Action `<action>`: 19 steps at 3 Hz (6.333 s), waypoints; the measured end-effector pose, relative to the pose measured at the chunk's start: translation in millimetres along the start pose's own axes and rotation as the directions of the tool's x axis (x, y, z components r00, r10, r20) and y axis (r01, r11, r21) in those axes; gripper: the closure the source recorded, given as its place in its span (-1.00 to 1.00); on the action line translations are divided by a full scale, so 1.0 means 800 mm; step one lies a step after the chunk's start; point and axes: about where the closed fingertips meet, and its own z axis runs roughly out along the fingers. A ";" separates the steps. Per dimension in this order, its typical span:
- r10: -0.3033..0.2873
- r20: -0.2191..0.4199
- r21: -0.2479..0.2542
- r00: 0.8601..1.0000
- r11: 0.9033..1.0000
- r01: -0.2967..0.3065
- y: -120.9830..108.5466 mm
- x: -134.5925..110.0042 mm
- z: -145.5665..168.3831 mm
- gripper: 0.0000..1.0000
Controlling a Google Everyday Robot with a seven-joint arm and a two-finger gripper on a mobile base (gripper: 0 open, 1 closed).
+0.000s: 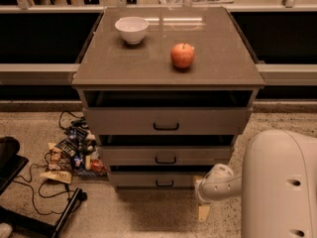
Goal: Open bottom drawer
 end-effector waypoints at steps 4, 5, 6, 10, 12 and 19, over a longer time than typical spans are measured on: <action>0.012 0.012 0.046 1.000 0.999 -0.012 -0.044 0.005 0.072 -1.00; 0.001 0.013 0.050 1.000 0.999 -0.002 -0.057 -0.002 0.091 -1.00; 0.008 0.001 0.055 1.000 0.998 -0.008 -0.067 0.002 0.103 -1.00; 0.047 -0.083 0.023 0.995 0.999 -0.045 -0.088 0.021 0.136 -0.20; 0.066 -0.100 0.025 0.993 0.998 -0.064 -0.089 0.032 0.126 0.73; 0.091 -0.129 -0.036 0.987 0.995 -0.097 -0.054 0.035 0.132 -0.63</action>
Offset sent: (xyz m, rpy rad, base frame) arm 0.0533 0.0010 -0.0568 -0.0462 -0.0412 -0.0172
